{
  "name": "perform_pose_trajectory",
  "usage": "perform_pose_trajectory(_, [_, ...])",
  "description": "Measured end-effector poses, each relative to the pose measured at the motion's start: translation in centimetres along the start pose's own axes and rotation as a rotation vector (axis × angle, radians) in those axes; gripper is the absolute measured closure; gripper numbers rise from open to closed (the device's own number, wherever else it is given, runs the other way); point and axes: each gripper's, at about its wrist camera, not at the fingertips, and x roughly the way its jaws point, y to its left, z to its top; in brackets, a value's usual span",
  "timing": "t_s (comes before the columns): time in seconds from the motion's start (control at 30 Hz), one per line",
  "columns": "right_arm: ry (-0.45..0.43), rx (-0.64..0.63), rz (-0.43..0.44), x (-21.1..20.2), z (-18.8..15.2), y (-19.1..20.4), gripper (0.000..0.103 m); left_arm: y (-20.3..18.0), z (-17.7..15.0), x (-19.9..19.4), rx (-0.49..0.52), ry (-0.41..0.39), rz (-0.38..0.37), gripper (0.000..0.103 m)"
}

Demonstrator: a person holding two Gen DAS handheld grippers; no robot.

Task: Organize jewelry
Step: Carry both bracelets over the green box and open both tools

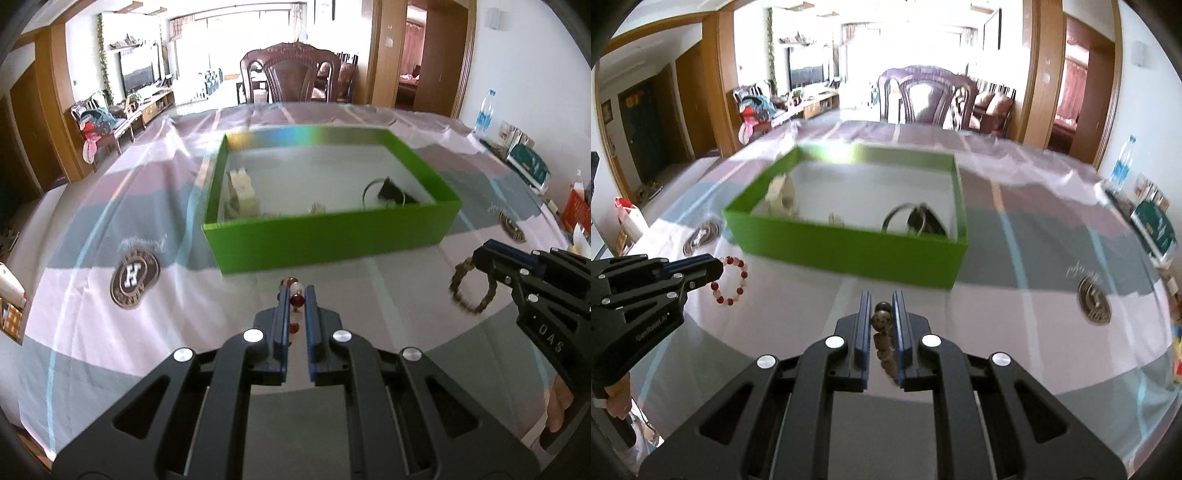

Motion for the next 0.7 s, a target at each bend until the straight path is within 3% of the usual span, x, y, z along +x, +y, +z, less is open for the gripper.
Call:
perform_pose_trajectory(0.27, [-0.126, -0.035, -0.021, -2.2, 4.7, 0.1, 0.092, 0.0, 4.9, -1.4, -0.006, -0.074, -0.022, 0.095])
perform_pose_trajectory(0.43, [-0.155, -0.039, -0.008, -1.8, 7.9, 0.0, 0.092, -0.1, 8.5, -0.5, -0.007, -0.096, -0.01, 0.095])
perform_pose_trajectory(0.6, [-0.176, -0.002, 0.009, 0.7, 11.1, -0.5, 0.092, 0.2, 11.4, 1.6, -0.023, -0.094, 0.019, 0.095])
perform_pose_trajectory(0.7, [-0.135, 0.04, 0.026, 3.7, 11.6, -0.9, 0.092, 0.7, 12.2, 4.1, -0.042, -0.06, 0.038, 0.095])
